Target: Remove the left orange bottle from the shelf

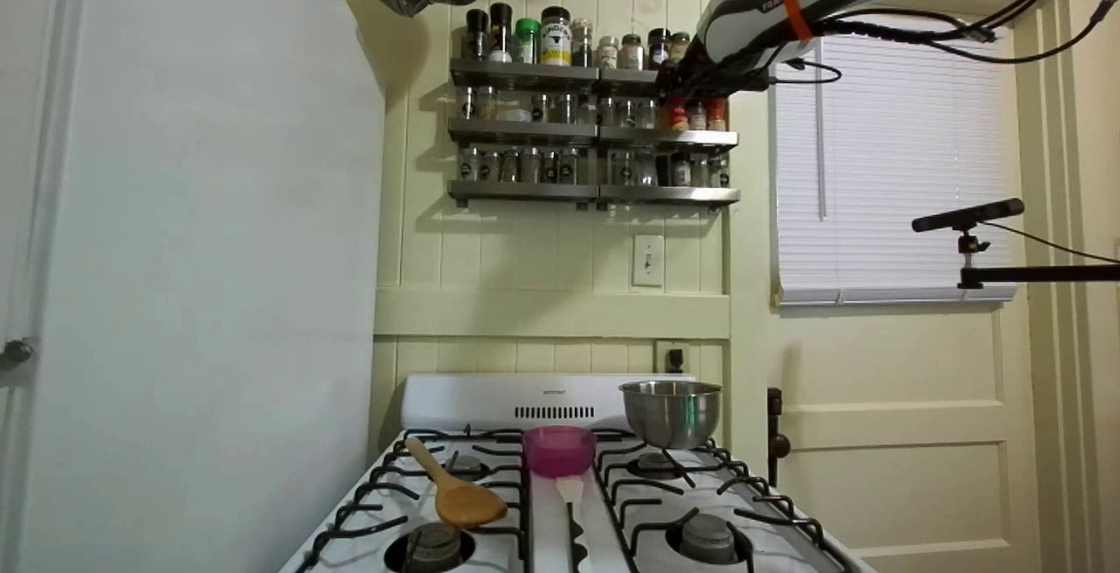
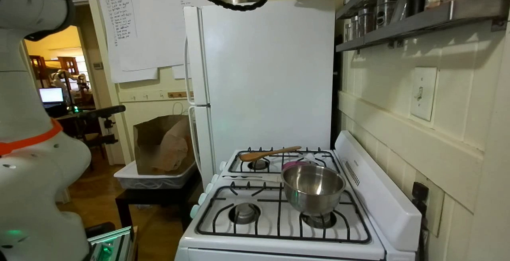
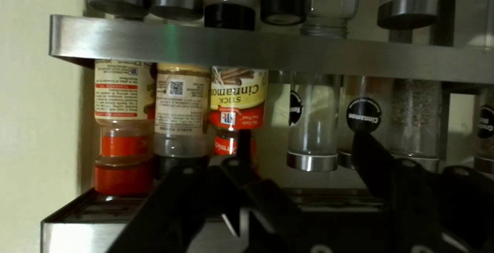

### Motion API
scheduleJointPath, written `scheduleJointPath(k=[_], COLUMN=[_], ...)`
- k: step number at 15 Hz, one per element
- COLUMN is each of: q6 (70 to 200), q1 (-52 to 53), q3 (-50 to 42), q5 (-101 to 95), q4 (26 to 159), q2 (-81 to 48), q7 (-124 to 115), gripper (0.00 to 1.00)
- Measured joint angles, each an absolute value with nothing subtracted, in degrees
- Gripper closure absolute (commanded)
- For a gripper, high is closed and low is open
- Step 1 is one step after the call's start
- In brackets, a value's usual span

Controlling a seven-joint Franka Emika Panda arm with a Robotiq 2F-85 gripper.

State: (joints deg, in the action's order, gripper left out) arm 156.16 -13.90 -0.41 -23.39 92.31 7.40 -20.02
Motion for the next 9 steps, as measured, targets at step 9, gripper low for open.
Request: scheduleJointPath(k=[9], q6=[155.8], q1=[-16.8], q3=[-0.5], q5=[-29.9], q4=[92.0], q2=[5.9], q7=[-27.4], gripper=[0.53])
